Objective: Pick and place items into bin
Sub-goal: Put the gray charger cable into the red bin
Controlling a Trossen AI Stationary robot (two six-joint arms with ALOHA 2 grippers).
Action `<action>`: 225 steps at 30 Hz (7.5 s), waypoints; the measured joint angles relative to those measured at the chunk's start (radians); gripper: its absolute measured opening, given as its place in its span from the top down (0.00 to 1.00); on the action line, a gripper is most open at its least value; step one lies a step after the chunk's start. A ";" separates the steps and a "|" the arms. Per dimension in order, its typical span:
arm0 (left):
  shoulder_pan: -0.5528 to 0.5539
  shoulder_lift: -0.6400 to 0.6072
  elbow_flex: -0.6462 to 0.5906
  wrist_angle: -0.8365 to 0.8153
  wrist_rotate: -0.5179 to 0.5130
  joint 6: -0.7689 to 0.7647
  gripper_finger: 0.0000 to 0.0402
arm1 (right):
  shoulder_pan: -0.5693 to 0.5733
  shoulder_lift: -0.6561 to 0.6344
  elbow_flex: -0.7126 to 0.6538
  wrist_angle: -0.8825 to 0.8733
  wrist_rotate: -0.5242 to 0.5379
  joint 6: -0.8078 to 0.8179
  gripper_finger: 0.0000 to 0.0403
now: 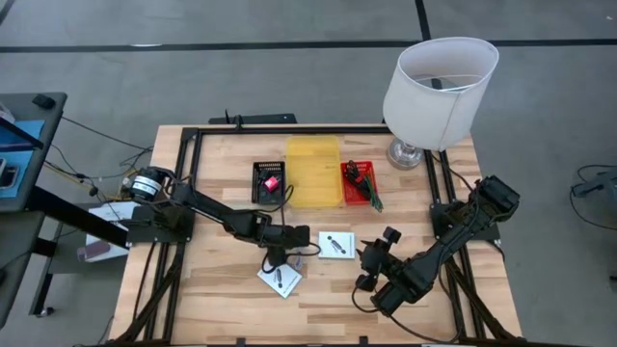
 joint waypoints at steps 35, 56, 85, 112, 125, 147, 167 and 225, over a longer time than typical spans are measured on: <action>-0.002 0.080 0.002 0.159 -0.053 0.123 0.98 | 0.001 0.000 0.000 0.007 0.000 -0.001 0.70; -0.090 0.082 0.000 0.201 -0.415 0.004 1.00 | -0.021 0.000 0.000 0.038 0.004 -0.001 0.70; 0.033 -0.586 -0.001 0.110 -0.570 -0.729 1.00 | -0.163 0.000 0.027 0.345 0.567 -0.313 0.62; 0.058 -0.696 -0.001 -0.079 -0.205 -0.996 1.00 | -0.223 0.000 0.111 1.443 0.177 -1.778 0.38; 0.058 -0.696 -0.001 -0.050 -0.123 -1.028 1.00 | -0.334 0.000 0.111 1.530 0.054 -1.762 0.38; 0.058 -0.697 -0.001 -0.024 -0.078 -1.028 1.00 | -0.454 0.000 0.111 1.570 -0.127 -1.755 0.42; 0.058 -0.697 0.001 -0.025 -0.083 -1.030 0.92 | -0.451 0.000 0.111 1.559 -0.133 -1.754 0.91; -0.034 -0.696 -0.001 -0.342 -0.527 -1.185 0.56 | -0.849 -0.327 0.020 0.129 -0.438 -0.653 0.96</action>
